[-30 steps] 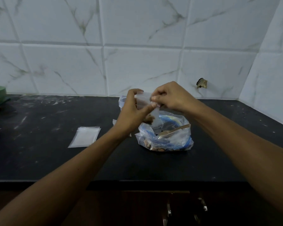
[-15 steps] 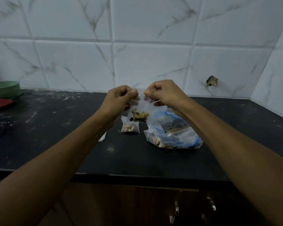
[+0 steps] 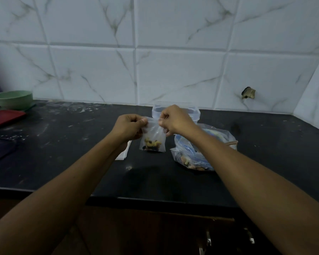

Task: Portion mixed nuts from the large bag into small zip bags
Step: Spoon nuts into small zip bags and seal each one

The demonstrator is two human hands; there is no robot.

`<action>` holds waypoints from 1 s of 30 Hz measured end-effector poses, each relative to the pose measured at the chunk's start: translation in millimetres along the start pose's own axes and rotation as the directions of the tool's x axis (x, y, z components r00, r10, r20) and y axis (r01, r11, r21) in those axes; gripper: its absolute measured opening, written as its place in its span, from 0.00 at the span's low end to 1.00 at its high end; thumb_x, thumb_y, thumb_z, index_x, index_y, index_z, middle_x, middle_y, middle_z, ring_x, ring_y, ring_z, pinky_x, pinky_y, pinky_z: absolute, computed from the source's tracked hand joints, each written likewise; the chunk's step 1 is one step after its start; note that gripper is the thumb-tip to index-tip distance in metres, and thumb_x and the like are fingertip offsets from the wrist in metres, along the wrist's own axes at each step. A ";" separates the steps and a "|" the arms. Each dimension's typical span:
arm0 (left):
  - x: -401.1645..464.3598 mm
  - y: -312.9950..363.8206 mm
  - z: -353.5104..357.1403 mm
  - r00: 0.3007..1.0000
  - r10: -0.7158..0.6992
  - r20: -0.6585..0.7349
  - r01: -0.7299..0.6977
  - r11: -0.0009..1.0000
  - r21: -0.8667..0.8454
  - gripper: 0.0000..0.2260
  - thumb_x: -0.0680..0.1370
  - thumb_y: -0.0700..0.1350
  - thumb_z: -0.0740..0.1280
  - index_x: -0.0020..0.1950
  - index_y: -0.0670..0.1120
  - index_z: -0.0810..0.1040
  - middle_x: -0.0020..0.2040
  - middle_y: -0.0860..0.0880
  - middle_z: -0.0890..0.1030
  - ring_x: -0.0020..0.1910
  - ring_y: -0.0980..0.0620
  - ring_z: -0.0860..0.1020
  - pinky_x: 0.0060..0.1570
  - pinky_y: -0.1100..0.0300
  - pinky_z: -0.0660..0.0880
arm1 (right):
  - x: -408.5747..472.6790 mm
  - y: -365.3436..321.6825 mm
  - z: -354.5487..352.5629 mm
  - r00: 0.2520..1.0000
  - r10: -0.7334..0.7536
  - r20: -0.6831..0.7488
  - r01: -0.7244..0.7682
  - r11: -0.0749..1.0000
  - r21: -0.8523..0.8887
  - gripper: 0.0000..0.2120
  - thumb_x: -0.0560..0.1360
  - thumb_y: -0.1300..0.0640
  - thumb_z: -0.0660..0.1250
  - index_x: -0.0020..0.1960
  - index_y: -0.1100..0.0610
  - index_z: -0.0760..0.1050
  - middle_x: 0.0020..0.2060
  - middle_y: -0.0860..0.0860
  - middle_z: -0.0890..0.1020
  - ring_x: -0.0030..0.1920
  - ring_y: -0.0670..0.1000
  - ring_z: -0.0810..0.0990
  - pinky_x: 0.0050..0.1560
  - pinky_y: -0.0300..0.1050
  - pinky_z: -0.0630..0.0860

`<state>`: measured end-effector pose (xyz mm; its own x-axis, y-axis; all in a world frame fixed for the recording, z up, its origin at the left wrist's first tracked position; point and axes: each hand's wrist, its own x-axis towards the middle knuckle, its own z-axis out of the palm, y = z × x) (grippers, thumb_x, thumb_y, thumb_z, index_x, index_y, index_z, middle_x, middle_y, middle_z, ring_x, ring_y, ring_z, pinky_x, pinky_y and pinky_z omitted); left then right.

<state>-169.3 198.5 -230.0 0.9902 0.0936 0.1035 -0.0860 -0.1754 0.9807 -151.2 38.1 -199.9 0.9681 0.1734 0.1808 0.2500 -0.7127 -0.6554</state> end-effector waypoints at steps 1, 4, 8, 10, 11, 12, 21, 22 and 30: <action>3.1 -4.3 -0.1 0.999 -0.034 -0.003 0.034 0.999 0.008 0.08 0.80 0.41 0.66 0.49 0.37 0.80 0.38 0.43 0.80 0.35 0.51 0.78 0.37 0.60 0.77 | 2.4 -1.2 5.1 1.000 0.015 0.013 -0.014 0.998 -0.057 0.08 0.76 0.66 0.67 0.39 0.58 0.76 0.34 0.55 0.80 0.34 0.54 0.83 0.37 0.48 0.83; 11.5 -16.8 2.7 0.993 -0.121 -0.001 0.121 0.992 0.019 0.07 0.80 0.41 0.66 0.48 0.37 0.80 0.40 0.43 0.80 0.36 0.51 0.79 0.36 0.59 0.79 | 8.9 -0.3 18.7 0.999 0.031 0.016 -0.026 0.965 -0.259 0.05 0.75 0.68 0.66 0.42 0.61 0.77 0.36 0.58 0.82 0.34 0.57 0.84 0.38 0.51 0.83; 22.6 -27.9 9.8 0.986 -0.166 -0.033 0.166 0.986 0.009 0.06 0.80 0.40 0.66 0.48 0.37 0.79 0.43 0.41 0.80 0.38 0.48 0.79 0.36 0.58 0.79 | 7.1 -1.4 26.3 0.999 -0.036 -0.015 0.025 0.882 -0.471 0.08 0.73 0.72 0.62 0.40 0.61 0.74 0.31 0.54 0.73 0.37 0.57 0.79 0.39 0.48 0.80; 30.5 -32.8 11.6 0.981 -0.187 -0.053 0.187 0.982 -0.006 0.05 0.80 0.40 0.67 0.45 0.40 0.79 0.46 0.40 0.81 0.43 0.45 0.81 0.40 0.55 0.81 | 0.4 -3.3 27.4 0.998 -0.061 -0.023 0.040 0.846 -0.532 0.11 0.74 0.72 0.60 0.36 0.60 0.68 0.32 0.53 0.71 0.40 0.57 0.76 0.37 0.45 0.72; 34.2 -35.0 12.3 0.980 -0.192 -0.059 0.193 0.981 -0.003 0.05 0.79 0.40 0.67 0.45 0.40 0.80 0.47 0.39 0.81 0.46 0.44 0.82 0.42 0.53 0.82 | -4.1 -4.4 27.4 0.997 -0.071 -0.032 0.041 0.828 -0.559 0.09 0.74 0.72 0.60 0.39 0.61 0.70 0.36 0.54 0.74 0.43 0.58 0.76 0.39 0.45 0.68; 37.0 -37.3 12.9 0.979 -0.194 -0.064 0.195 0.981 0.001 0.05 0.79 0.40 0.68 0.45 0.41 0.80 0.48 0.39 0.81 0.47 0.43 0.81 0.43 0.52 0.82 | -9.3 -5.7 27.7 0.994 -0.100 -0.042 0.056 0.811 -0.582 0.06 0.75 0.70 0.59 0.46 0.62 0.72 0.43 0.56 0.76 0.47 0.59 0.77 0.40 0.46 0.66; 45.7 -51.9 15.9 0.982 -0.174 -0.077 0.177 0.983 0.038 0.04 0.78 0.39 0.69 0.45 0.42 0.83 0.43 0.39 0.83 0.39 0.46 0.82 0.35 0.56 0.79 | -47.4 0.0 69.0 0.973 -0.231 -0.024 0.172 0.784 -0.596 0.17 0.78 0.61 0.64 0.66 0.59 0.69 0.60 0.58 0.69 0.52 0.58 0.78 0.46 0.49 0.75; 45.2 -51.9 15.1 0.983 -0.167 -0.082 0.170 0.984 0.042 0.04 0.78 0.39 0.68 0.46 0.42 0.83 0.43 0.40 0.83 0.39 0.47 0.81 0.34 0.57 0.78 | -48.4 1.2 71.7 0.977 -0.213 0.005 0.177 0.798 -0.575 0.15 0.79 0.60 0.62 0.66 0.60 0.70 0.60 0.58 0.70 0.53 0.59 0.78 0.48 0.49 0.75; 41.9 -56.6 -36.8 0.965 0.150 -0.215 -0.001 0.823 0.568 0.06 0.79 0.44 0.67 0.53 0.45 0.83 0.46 0.48 0.82 0.47 0.49 0.79 0.50 0.55 0.78 | -46.5 10.6 76.0 0.963 -0.241 0.121 0.262 0.738 -0.622 0.13 0.78 0.60 0.63 0.63 0.58 0.72 0.57 0.58 0.75 0.54 0.59 0.77 0.47 0.50 0.73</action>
<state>-127.0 248.4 -275.1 0.9190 0.2750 0.2825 -0.0092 -0.7013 0.7128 -192.4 74.1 -271.1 0.8740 0.4206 0.2434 0.4290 -0.9031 0.0201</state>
